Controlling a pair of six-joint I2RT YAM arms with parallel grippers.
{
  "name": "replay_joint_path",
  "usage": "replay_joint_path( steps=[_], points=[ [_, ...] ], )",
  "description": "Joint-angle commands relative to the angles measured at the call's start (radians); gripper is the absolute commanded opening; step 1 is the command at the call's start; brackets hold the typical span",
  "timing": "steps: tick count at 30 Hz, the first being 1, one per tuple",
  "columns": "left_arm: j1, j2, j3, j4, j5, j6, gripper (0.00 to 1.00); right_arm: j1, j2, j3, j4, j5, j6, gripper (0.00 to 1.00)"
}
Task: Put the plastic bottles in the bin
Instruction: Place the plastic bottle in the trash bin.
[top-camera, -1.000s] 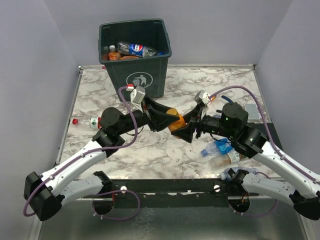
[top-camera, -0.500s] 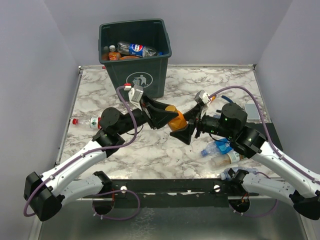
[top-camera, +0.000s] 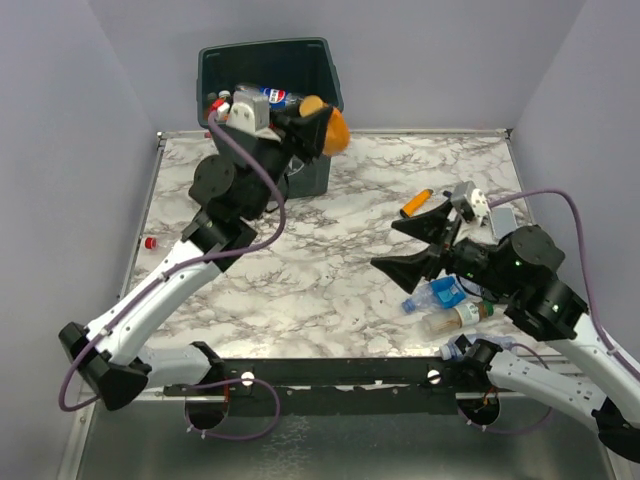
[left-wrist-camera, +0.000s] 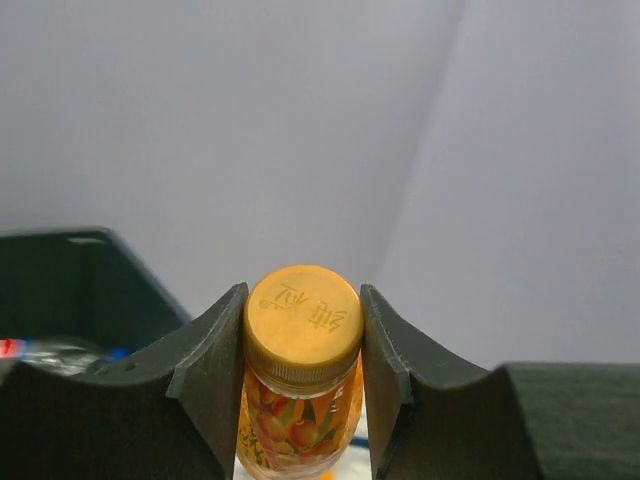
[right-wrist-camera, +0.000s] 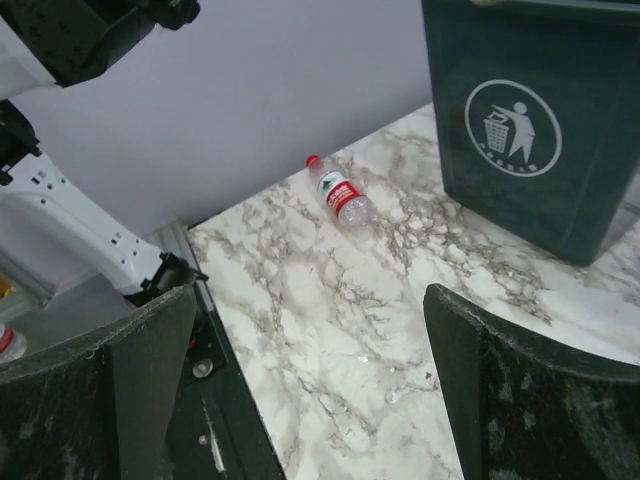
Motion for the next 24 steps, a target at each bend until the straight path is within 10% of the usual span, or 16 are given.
replay_joint_path(
  steps=[1, 7, 22, 24],
  points=[
    [0.094, 0.167, 0.216, -0.057, -0.400, 0.273, 0.00, 0.007, -0.061, -0.076, -0.028, 0.168, 0.007, 1.00],
    [0.420, 0.394, 0.484, -0.140, -0.417, 0.028, 0.00, 0.006, -0.120, -0.204, 0.042, 0.302, 0.114, 0.98],
    [0.485, 0.695, 0.686, -0.428, -0.435, -0.042, 0.00, 0.006, -0.161, -0.243, -0.008, 0.354, 0.079, 0.98],
    [0.486, 0.708, 0.691, -0.447, -0.398, -0.051, 0.14, 0.006, -0.156, -0.242, -0.008, 0.354, 0.073, 0.98]
  ],
)
